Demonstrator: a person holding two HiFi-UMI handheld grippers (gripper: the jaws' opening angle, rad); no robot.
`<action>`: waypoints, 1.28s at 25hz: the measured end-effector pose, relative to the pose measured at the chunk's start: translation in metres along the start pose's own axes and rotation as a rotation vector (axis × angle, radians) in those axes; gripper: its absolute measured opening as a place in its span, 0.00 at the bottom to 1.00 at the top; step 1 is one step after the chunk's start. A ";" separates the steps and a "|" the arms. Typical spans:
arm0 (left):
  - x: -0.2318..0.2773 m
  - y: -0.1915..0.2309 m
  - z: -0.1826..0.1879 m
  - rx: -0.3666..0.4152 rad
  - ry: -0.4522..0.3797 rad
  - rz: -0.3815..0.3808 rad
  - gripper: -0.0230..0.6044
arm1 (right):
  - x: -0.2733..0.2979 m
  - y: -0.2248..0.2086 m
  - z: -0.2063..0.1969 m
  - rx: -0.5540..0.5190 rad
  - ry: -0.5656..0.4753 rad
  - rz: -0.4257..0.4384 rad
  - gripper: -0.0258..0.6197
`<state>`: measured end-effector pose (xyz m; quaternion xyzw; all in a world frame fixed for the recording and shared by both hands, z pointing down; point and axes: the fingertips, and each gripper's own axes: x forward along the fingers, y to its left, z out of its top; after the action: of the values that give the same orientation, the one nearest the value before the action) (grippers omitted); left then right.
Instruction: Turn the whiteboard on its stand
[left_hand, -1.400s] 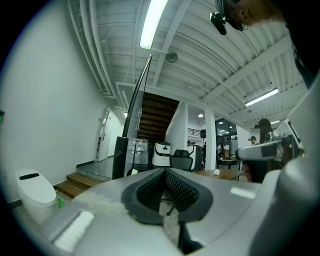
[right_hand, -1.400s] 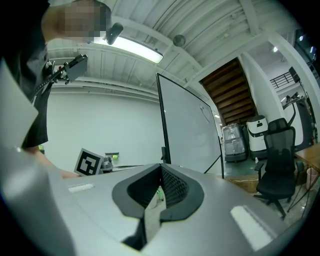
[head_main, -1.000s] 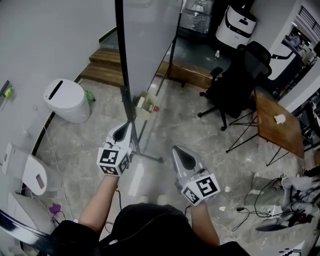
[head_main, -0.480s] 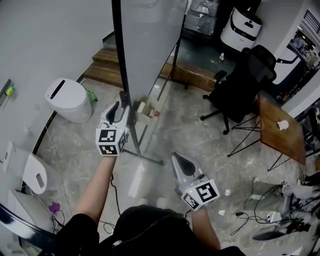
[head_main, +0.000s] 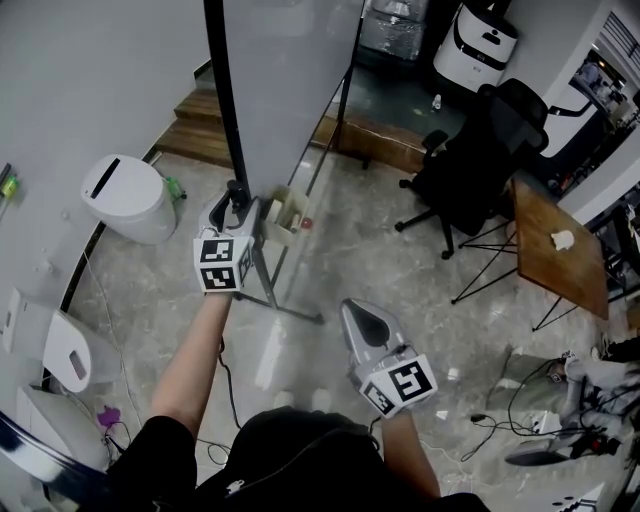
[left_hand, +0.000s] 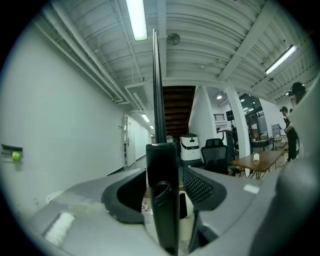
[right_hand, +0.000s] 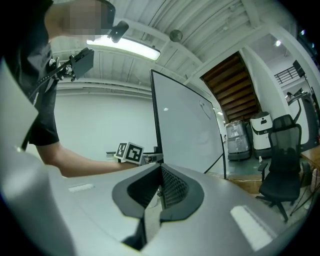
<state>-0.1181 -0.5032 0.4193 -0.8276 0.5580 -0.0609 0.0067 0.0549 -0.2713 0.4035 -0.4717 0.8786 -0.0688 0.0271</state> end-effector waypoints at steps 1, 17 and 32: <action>0.002 0.000 -0.001 -0.002 0.002 0.002 0.43 | 0.003 0.000 0.000 -0.010 -0.001 -0.001 0.05; 0.014 0.000 -0.012 -0.037 0.036 0.012 0.36 | 0.073 0.014 0.018 -0.117 -0.008 0.016 0.05; -0.003 0.003 -0.020 -0.075 0.042 0.007 0.35 | 0.050 0.034 0.013 -0.127 -0.002 0.019 0.05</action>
<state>-0.1242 -0.5001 0.4384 -0.8240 0.5626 -0.0572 -0.0359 0.0009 -0.2953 0.3863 -0.4642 0.8856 -0.0121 -0.0014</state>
